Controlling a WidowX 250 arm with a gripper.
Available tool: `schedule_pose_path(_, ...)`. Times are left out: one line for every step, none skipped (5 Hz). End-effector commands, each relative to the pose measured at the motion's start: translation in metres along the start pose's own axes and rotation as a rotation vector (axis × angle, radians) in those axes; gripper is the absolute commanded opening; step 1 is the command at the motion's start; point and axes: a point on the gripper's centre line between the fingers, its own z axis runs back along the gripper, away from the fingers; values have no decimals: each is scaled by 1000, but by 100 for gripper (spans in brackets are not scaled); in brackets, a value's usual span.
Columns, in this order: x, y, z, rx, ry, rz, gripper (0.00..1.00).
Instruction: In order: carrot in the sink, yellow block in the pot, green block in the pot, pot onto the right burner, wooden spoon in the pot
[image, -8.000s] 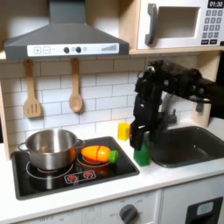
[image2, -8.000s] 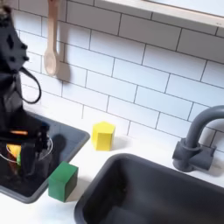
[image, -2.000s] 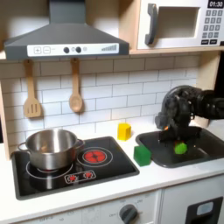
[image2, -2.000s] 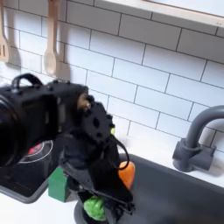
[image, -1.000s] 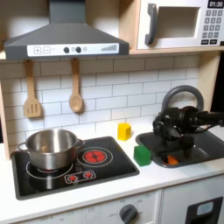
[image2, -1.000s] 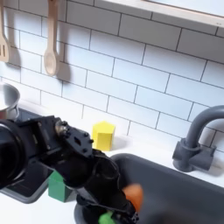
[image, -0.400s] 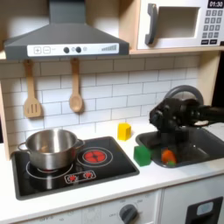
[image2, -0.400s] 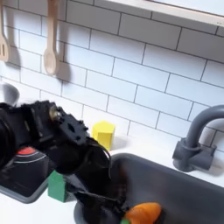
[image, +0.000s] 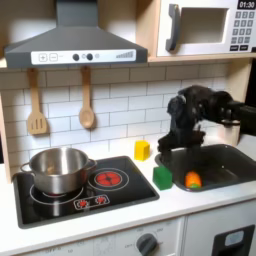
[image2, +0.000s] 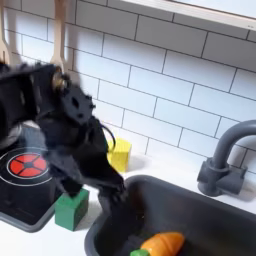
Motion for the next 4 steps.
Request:
schedule_pose_path(0,0,1,4,-1,5,100)
schedule_pose_path(0,1,1,5,0,4,100)
schedule_pose_path(-11,-1,-5,29,66,-34,100)
schedule_pose_path(13,0,-3,37,56,-73,100)
